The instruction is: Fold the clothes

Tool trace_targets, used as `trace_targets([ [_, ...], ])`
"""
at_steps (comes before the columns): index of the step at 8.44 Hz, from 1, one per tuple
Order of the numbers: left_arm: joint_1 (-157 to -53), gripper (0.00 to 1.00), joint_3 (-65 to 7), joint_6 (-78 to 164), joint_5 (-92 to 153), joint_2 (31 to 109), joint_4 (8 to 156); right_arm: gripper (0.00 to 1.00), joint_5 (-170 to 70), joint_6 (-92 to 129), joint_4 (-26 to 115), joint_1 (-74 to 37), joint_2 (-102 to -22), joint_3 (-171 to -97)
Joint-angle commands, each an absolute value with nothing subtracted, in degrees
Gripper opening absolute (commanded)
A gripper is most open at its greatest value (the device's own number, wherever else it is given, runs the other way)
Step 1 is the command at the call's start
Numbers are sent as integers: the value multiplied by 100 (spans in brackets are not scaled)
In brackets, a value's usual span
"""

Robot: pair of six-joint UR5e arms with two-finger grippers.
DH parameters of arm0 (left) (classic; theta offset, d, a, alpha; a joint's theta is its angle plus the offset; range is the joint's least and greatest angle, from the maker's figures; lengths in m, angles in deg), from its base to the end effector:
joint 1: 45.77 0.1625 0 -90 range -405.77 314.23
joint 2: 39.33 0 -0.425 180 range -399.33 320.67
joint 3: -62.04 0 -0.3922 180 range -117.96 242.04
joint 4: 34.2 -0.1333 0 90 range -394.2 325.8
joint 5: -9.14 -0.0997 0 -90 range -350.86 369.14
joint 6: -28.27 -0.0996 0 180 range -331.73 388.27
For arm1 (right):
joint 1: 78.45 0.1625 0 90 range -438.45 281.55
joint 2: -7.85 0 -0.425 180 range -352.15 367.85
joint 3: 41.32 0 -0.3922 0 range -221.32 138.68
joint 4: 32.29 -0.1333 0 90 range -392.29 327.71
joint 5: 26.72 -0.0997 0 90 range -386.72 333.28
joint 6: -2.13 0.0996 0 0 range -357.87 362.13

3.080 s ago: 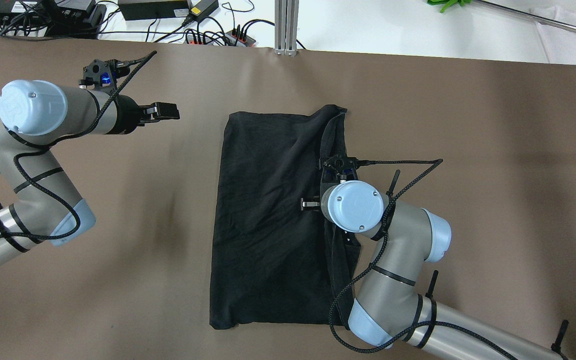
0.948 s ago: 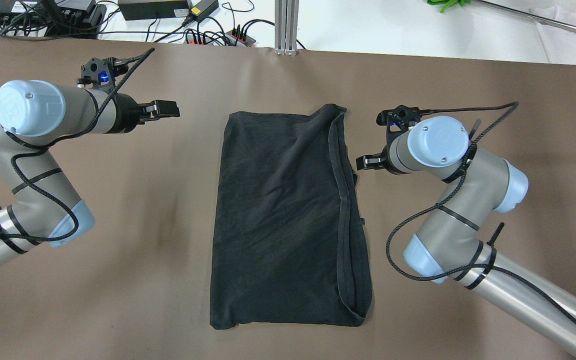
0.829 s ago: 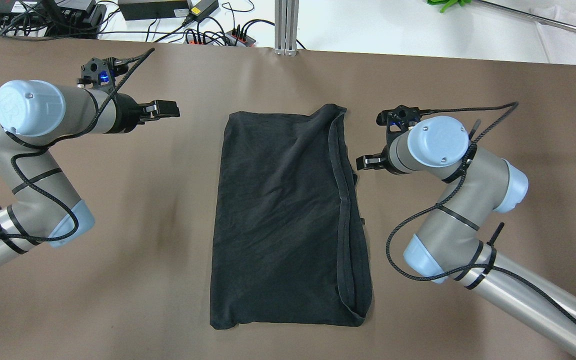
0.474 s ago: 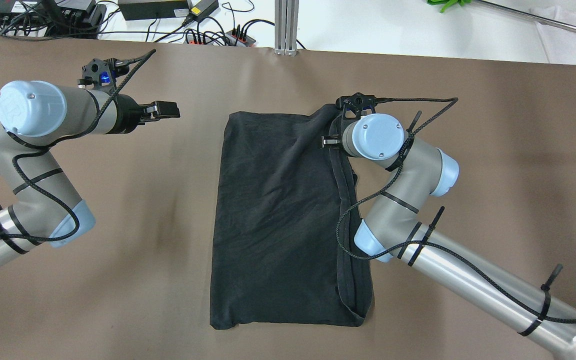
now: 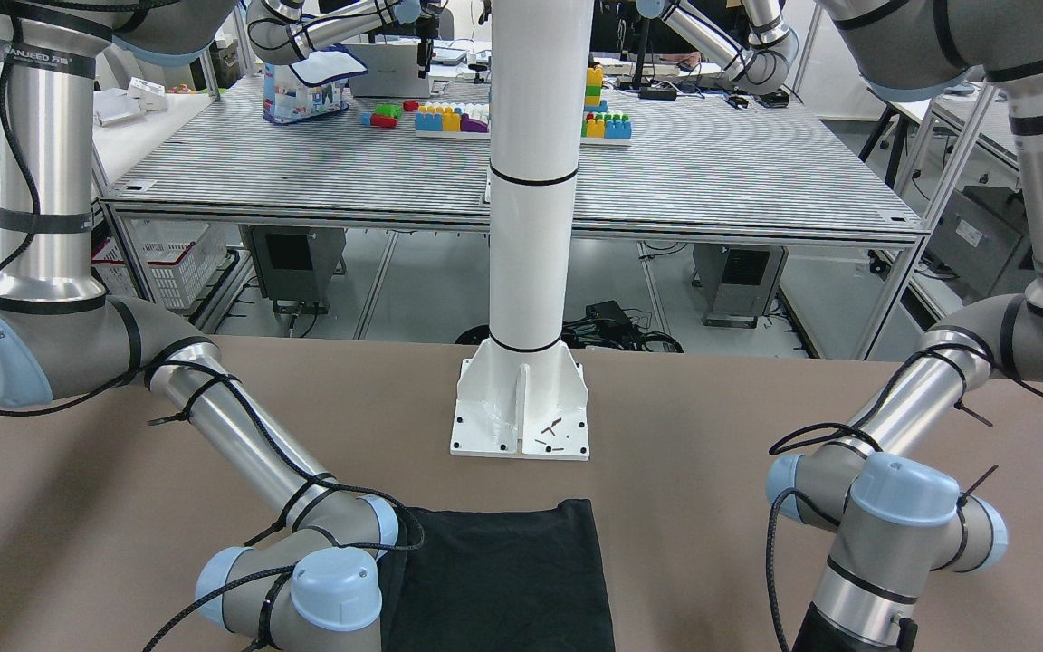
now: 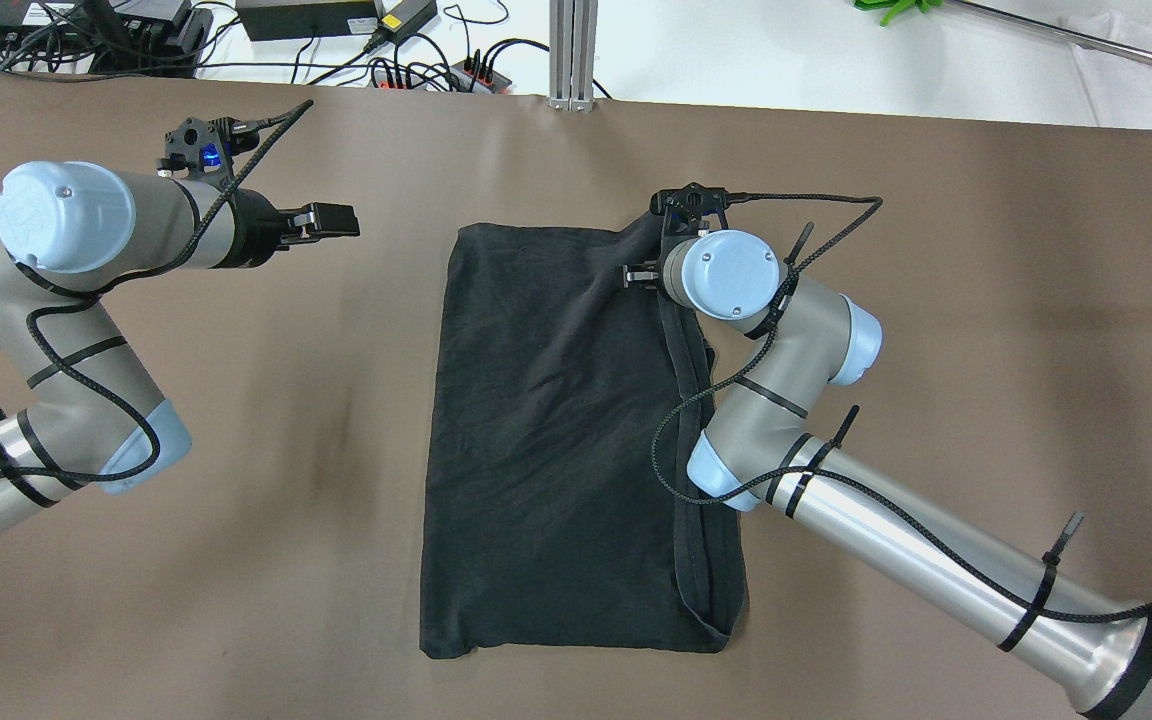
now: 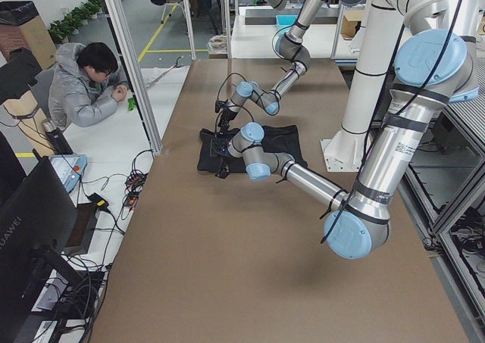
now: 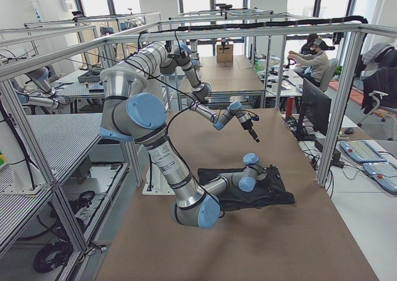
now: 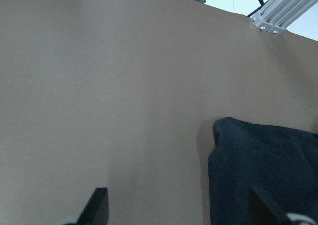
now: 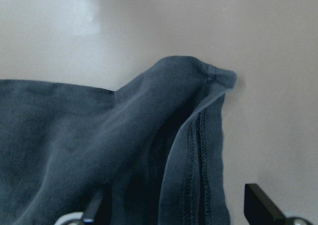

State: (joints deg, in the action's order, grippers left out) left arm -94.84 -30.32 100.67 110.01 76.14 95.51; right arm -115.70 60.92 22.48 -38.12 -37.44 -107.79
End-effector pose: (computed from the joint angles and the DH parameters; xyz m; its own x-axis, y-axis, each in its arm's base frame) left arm 0.3446 -0.5722 0.3083 0.4284 -0.0408 -0.9027 0.5227 0.8260 0.2108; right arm -0.5246 -0.6225 0.2949 0.7019 -0.0838 0.7074 -0.3446 0.8292 0.4401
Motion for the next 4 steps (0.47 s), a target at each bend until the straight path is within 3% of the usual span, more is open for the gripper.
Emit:
trace_targets([
  [1, -9490, 100, -3016, 10051, 11004, 7625, 9536, 94, -11488, 6075, 2045, -3838, -3733, -10530],
  [4, -9481, 100, -2998, 10060, 11004, 7634, 9544, 94, -11488, 5909, 2062, -3767, -3855, -10530],
])
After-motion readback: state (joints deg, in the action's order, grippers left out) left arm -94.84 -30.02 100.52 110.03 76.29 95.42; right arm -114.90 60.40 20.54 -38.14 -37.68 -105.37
